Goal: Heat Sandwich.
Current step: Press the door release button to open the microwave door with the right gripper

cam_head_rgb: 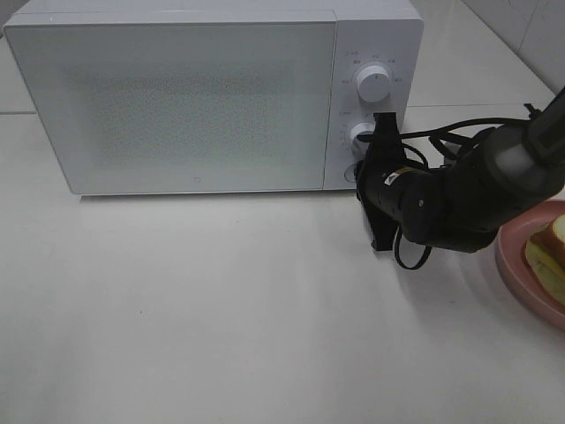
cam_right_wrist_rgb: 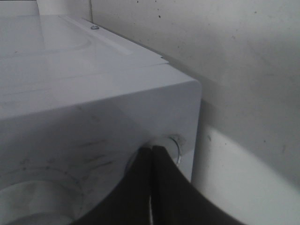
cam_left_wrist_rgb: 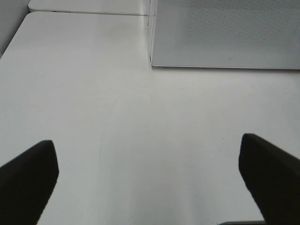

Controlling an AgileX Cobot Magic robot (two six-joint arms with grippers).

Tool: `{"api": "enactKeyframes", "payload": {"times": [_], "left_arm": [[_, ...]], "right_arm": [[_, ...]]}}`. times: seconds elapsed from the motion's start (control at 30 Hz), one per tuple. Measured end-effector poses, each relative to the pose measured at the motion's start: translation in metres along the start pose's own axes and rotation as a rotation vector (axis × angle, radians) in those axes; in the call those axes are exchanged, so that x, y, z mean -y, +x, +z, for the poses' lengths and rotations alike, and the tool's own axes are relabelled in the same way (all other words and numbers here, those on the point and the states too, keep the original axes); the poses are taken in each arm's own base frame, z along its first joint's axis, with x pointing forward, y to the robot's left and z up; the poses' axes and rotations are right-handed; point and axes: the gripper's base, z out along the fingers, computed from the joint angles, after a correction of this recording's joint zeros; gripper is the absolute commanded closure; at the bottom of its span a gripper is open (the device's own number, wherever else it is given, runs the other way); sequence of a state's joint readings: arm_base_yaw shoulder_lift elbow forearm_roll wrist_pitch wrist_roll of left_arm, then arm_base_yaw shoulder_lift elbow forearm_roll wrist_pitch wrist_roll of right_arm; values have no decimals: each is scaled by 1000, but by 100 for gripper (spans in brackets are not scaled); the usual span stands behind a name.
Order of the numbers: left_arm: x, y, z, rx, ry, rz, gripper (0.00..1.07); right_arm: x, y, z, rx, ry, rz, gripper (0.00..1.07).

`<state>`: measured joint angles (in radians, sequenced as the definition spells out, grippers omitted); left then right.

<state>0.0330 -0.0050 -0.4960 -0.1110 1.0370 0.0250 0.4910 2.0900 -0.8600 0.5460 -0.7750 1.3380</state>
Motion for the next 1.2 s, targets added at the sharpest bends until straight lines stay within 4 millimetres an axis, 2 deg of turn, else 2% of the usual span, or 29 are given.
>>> {"api": "enactKeyframes", "payload": {"times": [0.23,0.97,1.2], "left_arm": [[0,0,0,0,0,0,6],[0,0,0,0,0,0,6],[0,0,0,0,0,0,6]], "right_arm": [[5,2,7,2,9,-3,106],[2,4,9,30,-70,-20,107],[-1,9,20,40,-32,6,107]]}}
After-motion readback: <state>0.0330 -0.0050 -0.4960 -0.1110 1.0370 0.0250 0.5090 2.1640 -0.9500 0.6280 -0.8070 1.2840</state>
